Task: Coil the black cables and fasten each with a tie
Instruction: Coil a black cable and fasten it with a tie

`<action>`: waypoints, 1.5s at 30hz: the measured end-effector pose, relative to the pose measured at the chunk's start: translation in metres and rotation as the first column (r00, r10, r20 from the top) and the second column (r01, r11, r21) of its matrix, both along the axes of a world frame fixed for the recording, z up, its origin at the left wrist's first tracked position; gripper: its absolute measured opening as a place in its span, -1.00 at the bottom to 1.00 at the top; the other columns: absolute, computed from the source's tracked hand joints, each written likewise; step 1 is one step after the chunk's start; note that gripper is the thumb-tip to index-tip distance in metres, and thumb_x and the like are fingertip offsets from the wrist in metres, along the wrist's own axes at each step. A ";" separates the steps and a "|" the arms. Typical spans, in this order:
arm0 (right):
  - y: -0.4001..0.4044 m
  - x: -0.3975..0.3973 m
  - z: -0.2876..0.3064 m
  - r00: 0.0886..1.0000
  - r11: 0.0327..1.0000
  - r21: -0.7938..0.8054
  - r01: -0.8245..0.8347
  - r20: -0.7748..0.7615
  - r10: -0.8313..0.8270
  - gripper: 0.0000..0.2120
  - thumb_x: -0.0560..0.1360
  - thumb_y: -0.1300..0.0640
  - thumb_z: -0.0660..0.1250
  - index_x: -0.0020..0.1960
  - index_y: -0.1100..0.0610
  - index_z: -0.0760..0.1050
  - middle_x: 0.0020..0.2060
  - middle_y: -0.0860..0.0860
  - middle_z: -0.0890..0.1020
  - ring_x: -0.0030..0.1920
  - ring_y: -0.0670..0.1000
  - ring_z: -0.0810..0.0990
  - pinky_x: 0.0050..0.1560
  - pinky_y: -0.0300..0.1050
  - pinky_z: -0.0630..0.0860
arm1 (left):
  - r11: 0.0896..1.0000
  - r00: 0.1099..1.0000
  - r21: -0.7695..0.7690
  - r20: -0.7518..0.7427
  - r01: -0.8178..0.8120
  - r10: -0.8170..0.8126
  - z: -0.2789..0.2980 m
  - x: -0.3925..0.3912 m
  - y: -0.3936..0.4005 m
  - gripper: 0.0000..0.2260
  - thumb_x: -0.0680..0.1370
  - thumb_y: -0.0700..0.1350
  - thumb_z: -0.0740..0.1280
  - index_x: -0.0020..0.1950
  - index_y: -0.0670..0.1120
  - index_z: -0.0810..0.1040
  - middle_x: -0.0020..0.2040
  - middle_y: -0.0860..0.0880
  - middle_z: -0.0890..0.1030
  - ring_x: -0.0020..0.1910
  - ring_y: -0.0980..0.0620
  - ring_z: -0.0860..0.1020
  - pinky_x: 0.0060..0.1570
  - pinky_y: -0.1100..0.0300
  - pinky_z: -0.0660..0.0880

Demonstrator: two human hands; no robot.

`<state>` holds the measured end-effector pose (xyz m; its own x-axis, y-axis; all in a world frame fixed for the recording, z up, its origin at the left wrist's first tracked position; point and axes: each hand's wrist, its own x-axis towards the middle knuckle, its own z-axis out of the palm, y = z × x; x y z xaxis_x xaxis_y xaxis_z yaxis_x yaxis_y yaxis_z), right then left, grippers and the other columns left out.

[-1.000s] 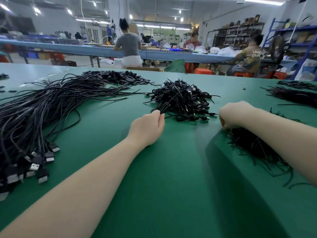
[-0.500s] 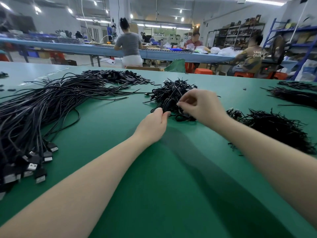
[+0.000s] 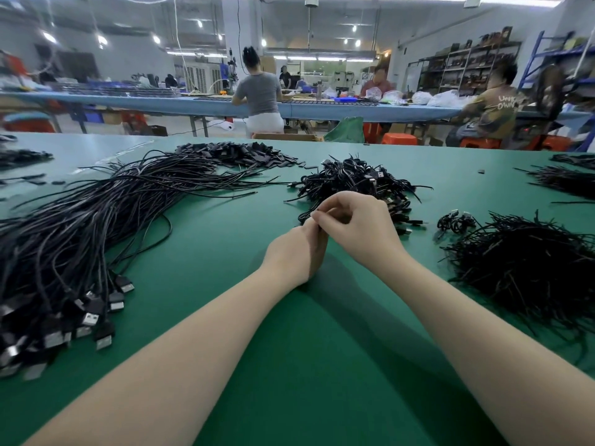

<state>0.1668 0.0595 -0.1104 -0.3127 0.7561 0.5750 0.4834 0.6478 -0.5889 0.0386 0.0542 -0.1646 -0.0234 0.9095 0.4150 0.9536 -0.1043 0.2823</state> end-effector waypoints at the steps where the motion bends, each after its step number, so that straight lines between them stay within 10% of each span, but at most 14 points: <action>1: -0.001 0.000 0.001 0.999 1.000 -0.003 -0.003 0.043 0.003 -0.97 0.45 0.05 0.42 -0.16 -0.01 0.62 -0.30 -0.17 0.65 -0.25 -0.22 0.59 -0.15 -0.27 0.52 | 1.000 1.000 0.008 0.008 -0.021 0.021 0.001 0.000 -0.001 -0.68 0.64 -0.11 0.06 0.39 -0.10 0.29 0.05 -0.16 0.60 -0.05 -0.23 0.58 -0.31 0.09 0.27; 6: -0.003 0.004 0.013 0.974 0.996 0.090 0.010 0.223 -0.030 -0.98 0.46 0.05 0.37 -0.15 -0.05 0.56 -0.27 -0.15 0.59 -0.24 -0.10 0.52 -0.15 -0.09 0.53 | 0.997 0.997 0.024 0.025 -0.079 0.078 0.007 0.001 -0.009 -0.75 0.65 0.04 0.01 0.15 -0.07 0.36 -0.06 -0.16 0.62 -0.11 -0.24 0.58 -0.29 0.09 0.29; 13: 0.006 0.011 0.016 0.983 1.000 0.009 -0.001 0.185 -0.001 -0.98 0.47 0.09 0.40 -0.13 0.01 0.61 -0.29 -0.18 0.60 -0.26 -0.26 0.53 -0.21 -0.40 0.42 | 1.000 0.981 0.002 0.192 -0.003 0.002 0.007 0.000 -0.011 -0.71 0.65 0.14 0.02 -0.05 -0.07 0.27 -0.08 -0.16 0.57 -0.20 -0.19 0.48 -0.28 0.06 0.28; 22: -0.002 0.008 0.014 0.963 0.996 -0.012 -0.092 0.255 0.092 -0.95 0.47 0.10 0.38 -0.14 -0.04 0.60 -0.26 -0.16 0.63 -0.21 -0.16 0.58 -0.11 -0.10 0.57 | 0.997 0.932 0.023 -0.356 -0.068 0.072 0.000 -0.001 -0.014 -0.62 0.60 -0.17 0.00 0.43 -0.12 0.22 0.15 -0.09 0.53 -0.05 -0.17 0.59 -0.49 0.15 0.01; 28: 0.004 0.022 0.033 0.924 0.996 0.062 -0.070 0.380 0.041 -0.88 0.44 0.06 0.42 -0.26 -0.07 0.53 -0.39 -0.21 0.57 -0.30 -0.20 0.53 -0.20 -0.18 0.50 | 0.944 0.853 0.324 -0.507 0.059 0.120 0.021 0.005 -0.029 -0.88 0.49 -0.03 0.38 -0.21 -0.04 0.58 -0.49 0.02 0.56 -0.56 0.00 0.52 -0.46 0.26 0.24; 31: 0.016 0.048 0.045 0.939 0.962 -0.243 -0.126 0.283 0.194 -0.86 0.41 0.04 0.48 -0.29 -0.01 0.57 -0.45 -0.21 0.58 -0.44 -0.24 0.47 -0.38 -0.39 0.37 | 0.873 0.845 0.424 -0.534 0.242 0.026 0.024 0.005 -0.030 -0.84 0.39 -0.05 0.47 -0.28 -0.05 0.53 -0.48 0.02 0.53 -0.51 -0.03 0.52 -0.42 0.20 0.29; 34: 0.021 0.071 0.041 0.910 0.697 -0.664 -0.269 0.062 0.410 -0.87 0.39 0.07 0.48 -0.24 0.09 0.57 -0.32 -0.06 0.61 -0.31 -0.13 0.52 -0.25 -0.29 0.44 | 0.755 0.830 0.476 -0.534 0.451 -0.159 0.027 0.012 -0.035 -0.78 0.52 -0.05 0.23 -0.29 -0.09 0.51 -0.44 0.01 0.51 -0.47 -0.06 0.50 -0.40 0.15 0.38; 39: 0.015 0.063 0.016 0.771 0.279 -0.720 -0.635 -0.574 0.274 -0.93 0.41 0.24 0.32 -0.22 0.10 0.49 -0.29 0.03 0.59 -0.27 -0.04 0.62 -0.27 -0.19 0.54 | 0.826 0.938 0.448 -0.115 0.342 -0.326 0.026 0.024 -0.041 -0.74 0.60 -0.03 0.18 -0.17 -0.16 0.48 -0.34 -0.06 0.56 -0.36 -0.15 0.51 -0.32 0.07 0.36; 42: 0.010 0.035 0.004 0.744 0.396 -0.658 -0.641 -0.659 0.109 -0.89 0.38 0.17 0.37 -0.19 0.10 0.43 -0.38 -0.01 0.54 -0.37 -0.09 0.57 -0.30 -0.23 0.52 | 0.943 0.815 0.284 0.495 0.176 -0.301 0.021 0.029 -0.038 -0.77 0.65 0.02 0.12 -0.14 -0.06 0.39 -0.28 0.07 0.51 -0.28 0.00 0.47 -0.27 0.07 0.32; 45: 0.002 0.007 -0.008 0.763 0.654 -0.583 -0.483 -0.646 -0.012 -0.85 0.48 0.25 0.39 -0.21 0.16 0.44 -0.44 0.00 0.49 -0.45 -0.13 0.52 -0.32 -0.26 0.48 | 0.987 0.667 0.155 0.732 0.037 -0.139 0.020 0.028 -0.029 -0.82 0.66 0.04 0.11 -0.09 0.02 0.36 -0.20 0.10 0.51 -0.22 0.10 0.45 -0.28 0.24 0.31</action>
